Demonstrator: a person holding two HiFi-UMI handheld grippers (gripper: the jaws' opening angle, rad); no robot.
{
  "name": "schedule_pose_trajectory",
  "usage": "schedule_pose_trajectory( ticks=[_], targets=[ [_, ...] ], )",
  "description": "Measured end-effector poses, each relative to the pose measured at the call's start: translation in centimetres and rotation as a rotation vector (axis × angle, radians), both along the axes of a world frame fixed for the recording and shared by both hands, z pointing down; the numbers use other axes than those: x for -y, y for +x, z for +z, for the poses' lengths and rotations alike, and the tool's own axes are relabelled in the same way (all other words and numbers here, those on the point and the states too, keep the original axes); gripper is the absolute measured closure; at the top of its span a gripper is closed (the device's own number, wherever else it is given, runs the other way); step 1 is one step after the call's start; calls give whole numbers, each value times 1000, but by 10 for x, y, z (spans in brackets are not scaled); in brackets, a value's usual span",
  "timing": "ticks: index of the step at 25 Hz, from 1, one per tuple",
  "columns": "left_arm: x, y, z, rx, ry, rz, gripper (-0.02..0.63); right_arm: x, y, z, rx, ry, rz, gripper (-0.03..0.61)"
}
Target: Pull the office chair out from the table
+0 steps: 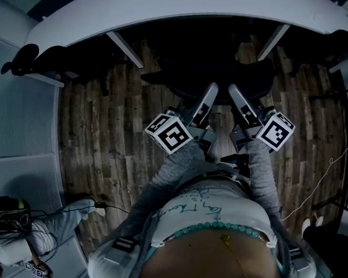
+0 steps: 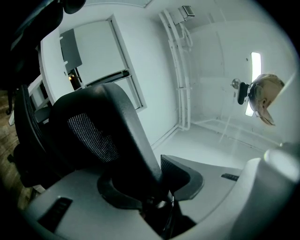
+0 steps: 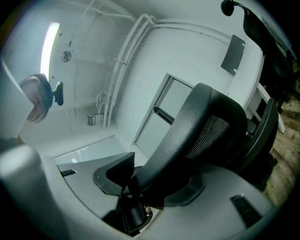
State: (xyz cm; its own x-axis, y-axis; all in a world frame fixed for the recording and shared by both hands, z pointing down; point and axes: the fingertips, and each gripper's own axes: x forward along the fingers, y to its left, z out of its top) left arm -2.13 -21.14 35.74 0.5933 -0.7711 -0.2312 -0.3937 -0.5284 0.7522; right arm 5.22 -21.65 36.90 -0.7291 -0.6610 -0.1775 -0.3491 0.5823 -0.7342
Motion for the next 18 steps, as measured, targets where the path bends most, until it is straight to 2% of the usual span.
schedule_pose_trajectory(
  ticks=[18],
  targets=[
    [-61,8,1,-2,-10,-31,471,-61,9,1,4,-6,-17,382]
  ],
)
